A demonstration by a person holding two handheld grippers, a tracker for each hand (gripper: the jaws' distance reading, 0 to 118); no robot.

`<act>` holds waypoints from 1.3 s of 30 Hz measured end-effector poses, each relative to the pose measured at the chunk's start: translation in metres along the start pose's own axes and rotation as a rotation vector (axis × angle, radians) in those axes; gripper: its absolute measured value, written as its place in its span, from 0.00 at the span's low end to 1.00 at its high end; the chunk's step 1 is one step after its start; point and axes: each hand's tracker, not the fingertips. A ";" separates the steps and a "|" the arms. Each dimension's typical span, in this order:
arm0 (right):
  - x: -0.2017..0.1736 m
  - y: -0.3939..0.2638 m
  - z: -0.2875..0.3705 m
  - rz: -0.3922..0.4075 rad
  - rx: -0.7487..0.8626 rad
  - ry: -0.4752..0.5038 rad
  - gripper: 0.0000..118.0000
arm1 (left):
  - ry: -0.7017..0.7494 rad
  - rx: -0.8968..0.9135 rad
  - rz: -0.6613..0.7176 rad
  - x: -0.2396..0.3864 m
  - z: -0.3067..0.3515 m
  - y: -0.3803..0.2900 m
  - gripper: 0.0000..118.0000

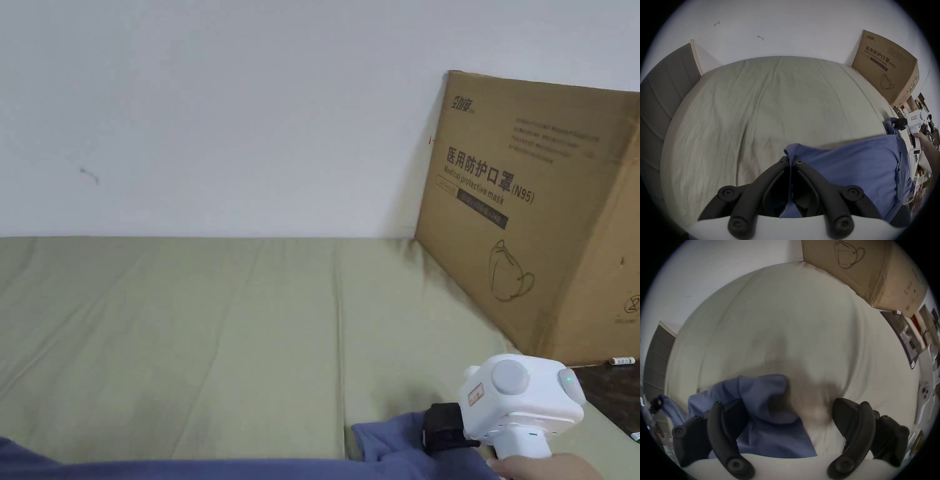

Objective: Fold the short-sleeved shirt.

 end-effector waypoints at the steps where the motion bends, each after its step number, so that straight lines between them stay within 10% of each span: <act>1: -0.006 -0.001 0.005 0.030 0.022 -0.021 0.89 | 0.005 -0.016 -0.008 -0.001 -0.002 -0.001 0.01; 4: -0.016 -0.013 0.029 0.126 0.049 -0.009 0.58 | 0.024 -0.038 -0.017 0.000 -0.001 -0.004 0.01; 6: -0.015 -0.022 0.046 0.107 0.068 0.031 0.01 | 0.020 -0.028 0.003 0.000 0.007 -0.006 0.01; 24: -0.014 0.014 0.364 -0.003 0.591 0.169 0.01 | -0.055 0.364 0.117 0.013 0.242 0.099 0.01; 39: -0.055 0.205 0.463 -0.084 0.897 0.103 0.01 | 0.002 0.654 0.163 0.017 0.257 0.267 0.01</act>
